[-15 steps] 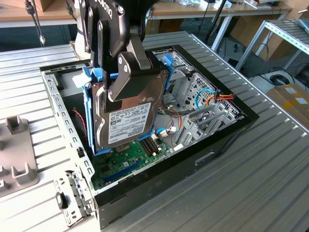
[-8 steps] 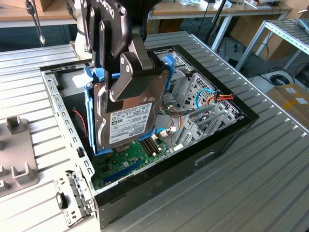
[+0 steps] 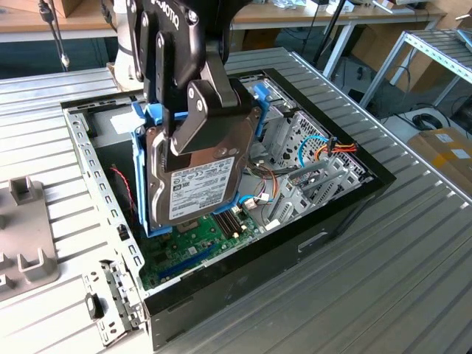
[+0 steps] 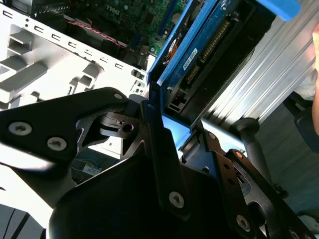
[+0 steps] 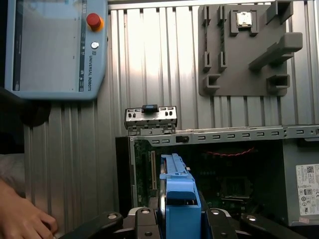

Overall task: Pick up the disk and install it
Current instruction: 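Pick up the disk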

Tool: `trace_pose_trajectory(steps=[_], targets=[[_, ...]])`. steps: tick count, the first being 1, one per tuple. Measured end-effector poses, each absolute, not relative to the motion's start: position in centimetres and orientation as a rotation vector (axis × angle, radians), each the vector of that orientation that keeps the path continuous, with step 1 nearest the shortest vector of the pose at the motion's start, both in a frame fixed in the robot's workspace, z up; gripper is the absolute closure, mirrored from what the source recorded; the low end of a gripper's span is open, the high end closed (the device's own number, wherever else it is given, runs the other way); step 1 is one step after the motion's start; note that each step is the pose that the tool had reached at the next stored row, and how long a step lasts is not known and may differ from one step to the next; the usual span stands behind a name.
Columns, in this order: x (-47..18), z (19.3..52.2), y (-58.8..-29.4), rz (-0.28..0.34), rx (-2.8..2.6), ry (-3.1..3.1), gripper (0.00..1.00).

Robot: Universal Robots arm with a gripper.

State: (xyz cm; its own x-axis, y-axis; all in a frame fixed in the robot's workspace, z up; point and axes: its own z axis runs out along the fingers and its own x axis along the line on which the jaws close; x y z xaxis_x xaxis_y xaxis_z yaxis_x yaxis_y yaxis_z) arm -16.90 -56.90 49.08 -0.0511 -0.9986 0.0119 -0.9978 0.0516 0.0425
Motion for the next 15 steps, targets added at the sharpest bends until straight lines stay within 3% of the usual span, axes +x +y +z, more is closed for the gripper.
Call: trace_pose_trajectory(steps=[15], targets=[[-16.6,49.08,-57.02,-0.035,2.137,-2.25,0.63]])
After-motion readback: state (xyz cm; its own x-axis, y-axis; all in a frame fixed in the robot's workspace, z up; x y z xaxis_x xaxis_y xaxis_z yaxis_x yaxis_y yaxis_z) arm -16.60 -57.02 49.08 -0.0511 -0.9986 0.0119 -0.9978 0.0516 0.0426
